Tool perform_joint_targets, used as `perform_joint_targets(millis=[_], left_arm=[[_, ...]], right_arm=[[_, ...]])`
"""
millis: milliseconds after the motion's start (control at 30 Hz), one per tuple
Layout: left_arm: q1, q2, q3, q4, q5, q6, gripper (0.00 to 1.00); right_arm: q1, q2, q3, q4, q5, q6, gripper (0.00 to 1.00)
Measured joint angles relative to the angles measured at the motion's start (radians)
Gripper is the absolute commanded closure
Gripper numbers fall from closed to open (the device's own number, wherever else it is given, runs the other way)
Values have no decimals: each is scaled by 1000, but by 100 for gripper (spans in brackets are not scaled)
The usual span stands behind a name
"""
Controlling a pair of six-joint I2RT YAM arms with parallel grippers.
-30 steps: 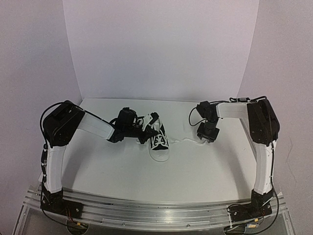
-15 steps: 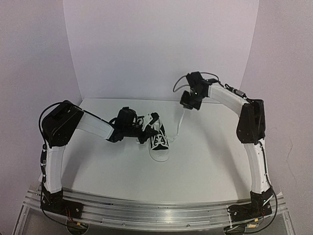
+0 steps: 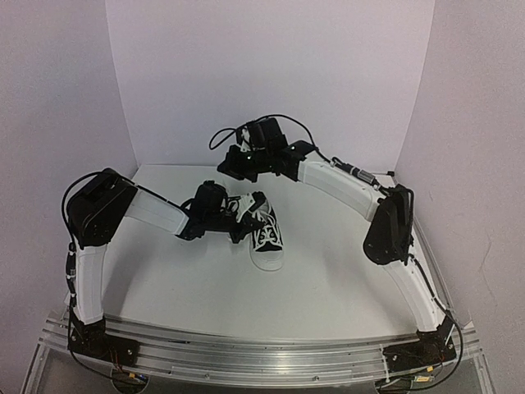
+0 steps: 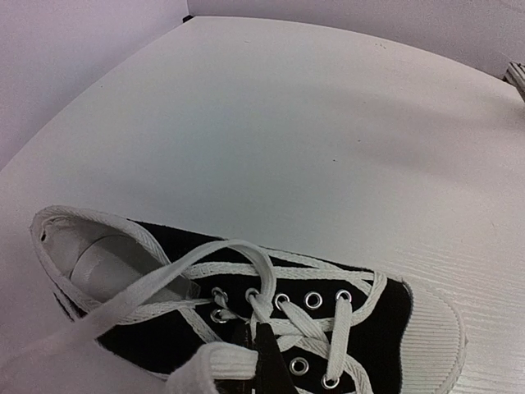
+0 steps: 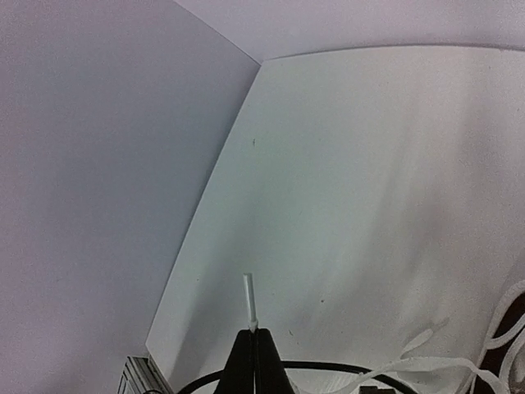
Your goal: Tie the shoes
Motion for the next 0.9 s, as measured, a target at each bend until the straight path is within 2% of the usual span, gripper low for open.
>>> perform_joint_targets(millis=[167, 200, 433, 567, 767, 900], left_arm=[[0, -12, -12, 1, 1, 3, 100], [0, -13, -13, 1, 1, 4, 100], [0, -17, -24, 2, 6, 3, 100], [0, -18, -26, 2, 7, 0, 100], [-1, -19, -29, 11, 22, -8, 100], [-1, -19, -29, 21, 32, -12, 100]], right_arm=[[-18, 32, -54, 1, -22, 30, 39], [-20, 32, -62, 2, -22, 31, 35], [-54, 6, -97, 14, -23, 24, 32], [-95, -107, -211, 28, -33, 7, 34], [-230, -475, -691, 117, -94, -43, 36], [-272, -580, -1001, 336, -171, -68, 35]])
